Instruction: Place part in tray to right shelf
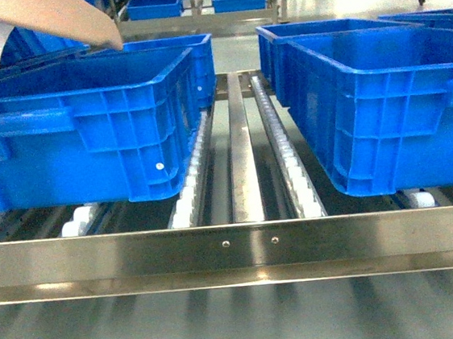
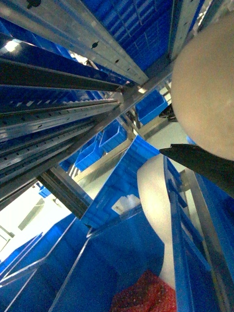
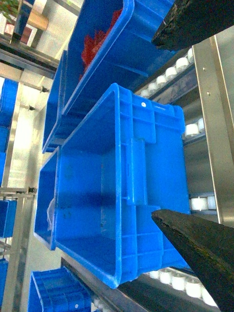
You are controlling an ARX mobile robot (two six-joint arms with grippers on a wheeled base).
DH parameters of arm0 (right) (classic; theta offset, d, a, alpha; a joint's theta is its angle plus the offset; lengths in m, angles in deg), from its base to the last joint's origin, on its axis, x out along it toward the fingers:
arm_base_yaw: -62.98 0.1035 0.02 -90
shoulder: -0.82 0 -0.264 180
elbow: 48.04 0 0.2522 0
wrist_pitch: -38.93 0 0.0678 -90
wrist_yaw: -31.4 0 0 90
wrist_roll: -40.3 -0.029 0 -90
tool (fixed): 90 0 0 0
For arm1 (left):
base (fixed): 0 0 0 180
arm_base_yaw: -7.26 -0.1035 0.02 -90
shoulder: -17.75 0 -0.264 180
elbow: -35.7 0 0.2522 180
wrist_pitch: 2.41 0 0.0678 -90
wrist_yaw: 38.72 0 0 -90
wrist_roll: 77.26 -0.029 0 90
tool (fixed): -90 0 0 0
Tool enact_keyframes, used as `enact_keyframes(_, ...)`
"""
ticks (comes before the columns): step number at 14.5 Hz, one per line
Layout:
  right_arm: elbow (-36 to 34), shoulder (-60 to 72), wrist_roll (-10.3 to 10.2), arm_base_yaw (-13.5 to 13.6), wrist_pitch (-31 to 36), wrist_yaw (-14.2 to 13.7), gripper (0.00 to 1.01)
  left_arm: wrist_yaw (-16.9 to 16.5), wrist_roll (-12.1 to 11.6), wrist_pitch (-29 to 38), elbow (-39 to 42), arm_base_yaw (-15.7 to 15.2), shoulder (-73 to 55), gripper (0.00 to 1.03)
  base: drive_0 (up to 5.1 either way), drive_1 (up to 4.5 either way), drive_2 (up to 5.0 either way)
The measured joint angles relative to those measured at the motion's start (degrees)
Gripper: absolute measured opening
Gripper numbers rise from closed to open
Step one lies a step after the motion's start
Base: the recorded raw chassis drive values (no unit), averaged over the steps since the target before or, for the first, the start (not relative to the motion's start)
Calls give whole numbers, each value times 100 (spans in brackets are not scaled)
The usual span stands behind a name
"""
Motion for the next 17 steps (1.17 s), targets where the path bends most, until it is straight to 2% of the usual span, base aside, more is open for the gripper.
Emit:
enact_keyframes(1,0,0,0,0,0,0,98,-42,-94,9,-7,-11,-7,12,0,0,0)
enact_keyframes(5,0,0,0,0,0,0,98,-168,-70,33,-9,-72,-13,12,0,0,0)
enact_keyframes(6,0,0,0,0,0,0,98,-236,83,-55,11,-107,-11,12,0,0,0)
enact_keyframes(8,0,0,0,0,-2,0,98,-715,732,-186,470,-223,219,12,0,0,0)
enact_keyframes(9,0,0,0,0,0,0,98,-986,1311,-35,1019,-256,516,12,0,0,0)
enact_keyframes(10,0,0,0,0,0,0,98,-911,1729,39,1751,-247,1058,12,0,0,0)
enact_keyframes(13,0,0,0,0,0,0,98,-717,1770,483,2608,-98,1821,12,0,0,0)
enact_keyframes(14,0,0,0,0,0,0,98,-581,1665,715,3014,59,2267,12,0,0,0)
enact_keyframes(15,0,0,0,0,0,0,98,-662,1274,1054,3718,398,3095,12,0,0,0)
enact_keyframes(16,0,2,2,0,-2,2,98,-2006,219,-275,3969,313,3958,12,0,0,0)
enact_keyframes(17,-173,-142,-225,-267,372,901,87,-3268,-1287,-1106,4474,149,4607,12,0,0,0)
